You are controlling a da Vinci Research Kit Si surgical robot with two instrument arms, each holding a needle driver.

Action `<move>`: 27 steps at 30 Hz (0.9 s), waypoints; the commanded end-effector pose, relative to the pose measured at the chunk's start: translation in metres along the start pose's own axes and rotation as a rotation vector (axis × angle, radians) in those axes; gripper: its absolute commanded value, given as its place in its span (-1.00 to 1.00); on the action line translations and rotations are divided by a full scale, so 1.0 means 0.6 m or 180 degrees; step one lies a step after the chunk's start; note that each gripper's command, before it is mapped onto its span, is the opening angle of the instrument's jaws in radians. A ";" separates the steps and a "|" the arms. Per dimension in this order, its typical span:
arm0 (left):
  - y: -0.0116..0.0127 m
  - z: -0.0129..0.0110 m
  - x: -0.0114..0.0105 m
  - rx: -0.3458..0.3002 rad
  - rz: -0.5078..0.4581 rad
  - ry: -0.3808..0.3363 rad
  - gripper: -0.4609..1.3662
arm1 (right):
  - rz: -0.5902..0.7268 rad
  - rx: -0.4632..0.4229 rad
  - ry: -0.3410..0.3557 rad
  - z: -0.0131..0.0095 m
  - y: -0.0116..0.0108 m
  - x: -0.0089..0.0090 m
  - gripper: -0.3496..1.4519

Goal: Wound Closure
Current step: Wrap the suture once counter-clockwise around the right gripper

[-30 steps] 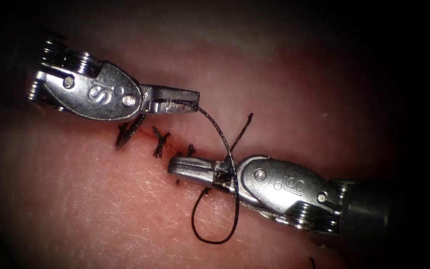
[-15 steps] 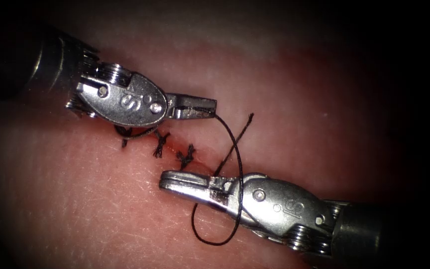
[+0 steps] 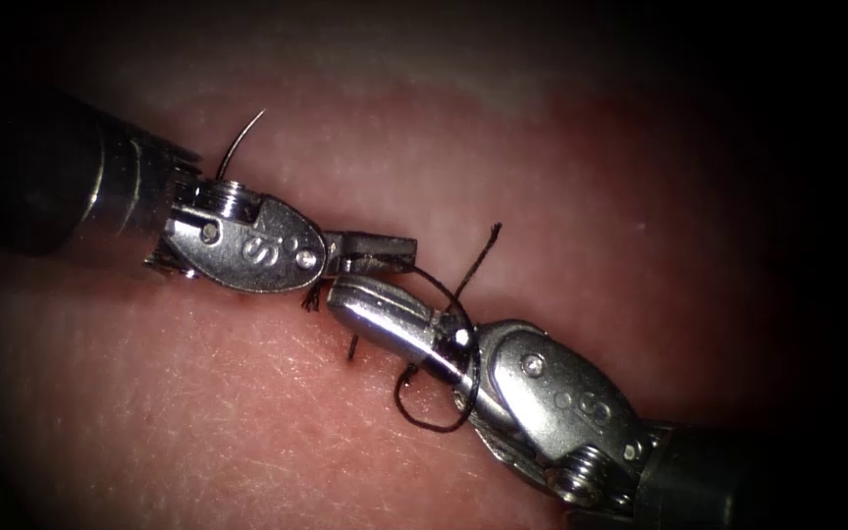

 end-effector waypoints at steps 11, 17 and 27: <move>0.0045 -0.0003 0.0002 0.0001 0.0008 0.0013 -0.88 | 0.0443 -0.1083 0.0103 -0.0024 0.0004 -0.0029 -1.00; 0.0069 -0.0006 0.0005 -0.0001 0.0009 0.0028 -0.88 | 0.0718 -0.1458 -0.0085 -0.0055 0.0024 -0.0046 -1.00; 0.0073 -0.0002 0.0002 0.0013 -0.0003 0.0032 -0.88 | 0.0940 -0.1862 -0.0101 -0.0100 0.0041 -0.0068 -1.00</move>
